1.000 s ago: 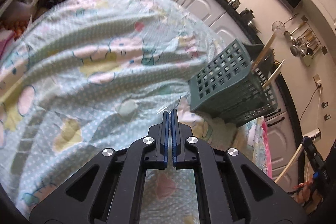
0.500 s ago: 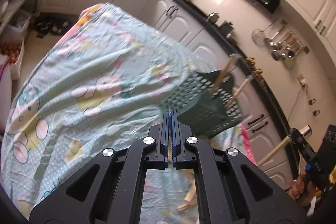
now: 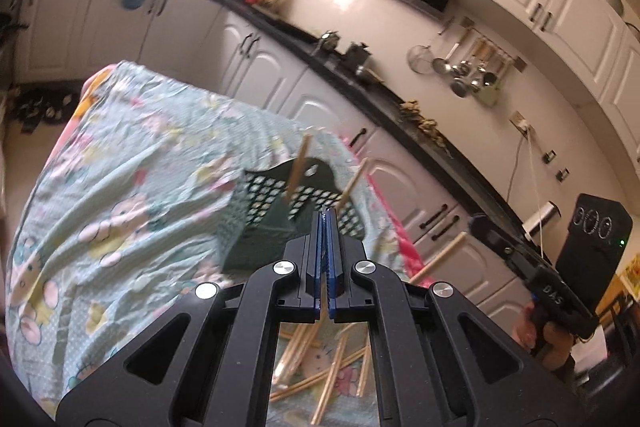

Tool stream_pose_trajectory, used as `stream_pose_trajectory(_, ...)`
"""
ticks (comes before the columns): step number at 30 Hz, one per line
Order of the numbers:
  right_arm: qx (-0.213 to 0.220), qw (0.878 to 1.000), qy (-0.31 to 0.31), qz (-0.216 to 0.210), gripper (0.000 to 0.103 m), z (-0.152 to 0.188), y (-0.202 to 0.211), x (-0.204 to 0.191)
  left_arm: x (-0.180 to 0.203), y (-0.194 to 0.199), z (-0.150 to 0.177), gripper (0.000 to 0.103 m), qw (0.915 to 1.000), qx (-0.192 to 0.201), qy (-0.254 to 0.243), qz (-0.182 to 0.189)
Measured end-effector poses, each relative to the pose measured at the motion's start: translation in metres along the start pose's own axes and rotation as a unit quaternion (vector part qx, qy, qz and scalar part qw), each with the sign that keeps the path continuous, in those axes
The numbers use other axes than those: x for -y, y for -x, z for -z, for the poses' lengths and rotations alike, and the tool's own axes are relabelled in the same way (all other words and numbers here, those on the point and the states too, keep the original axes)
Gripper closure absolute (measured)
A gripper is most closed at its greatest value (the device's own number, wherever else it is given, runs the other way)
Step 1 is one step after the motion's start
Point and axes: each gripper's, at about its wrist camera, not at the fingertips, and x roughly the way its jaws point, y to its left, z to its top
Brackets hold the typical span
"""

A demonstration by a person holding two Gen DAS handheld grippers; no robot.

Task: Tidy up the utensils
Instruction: 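Lift both held chopsticks and carry them over the green caddy, then lower the chopsticks into the caddy and open both tools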

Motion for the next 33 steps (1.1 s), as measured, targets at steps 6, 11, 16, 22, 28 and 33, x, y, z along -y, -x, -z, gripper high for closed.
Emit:
stream_pose_trajectory(6,0.014,1.0,0.011,-0.003,0.097,-0.015,0.004,-0.005,0.02,0.002,-0.018,0.103,0.9996,0.016,-0.018,0.015)
stream_pose_trajectory(11,0.029,0.999,0.017,-0.004,0.097,-0.029,0.007,-0.006,0.038,0.002,-0.037,0.103,0.9987,0.03,-0.033,0.025)
stream_pose_trajectory(16,0.043,0.999,0.02,-0.002,0.097,-0.044,0.009,-0.005,0.051,0.002,-0.056,0.103,0.9977,0.043,-0.043,0.028)
stream_pose_trajectory(22,0.063,0.998,0.028,0.0,0.097,-0.064,0.012,-0.004,0.062,0.003,-0.08,0.103,0.9963,0.064,-0.052,0.024)
stream_pose_trajectory(28,0.082,0.996,0.037,0.009,0.097,-0.086,0.013,-0.001,0.068,0.005,-0.098,0.103,0.9949,0.08,-0.058,0.017)
stream_pose_trajectory(33,0.096,0.994,0.042,0.024,0.097,-0.102,0.011,0.006,0.064,0.003,-0.111,0.103,0.9941,0.091,-0.058,0.009)
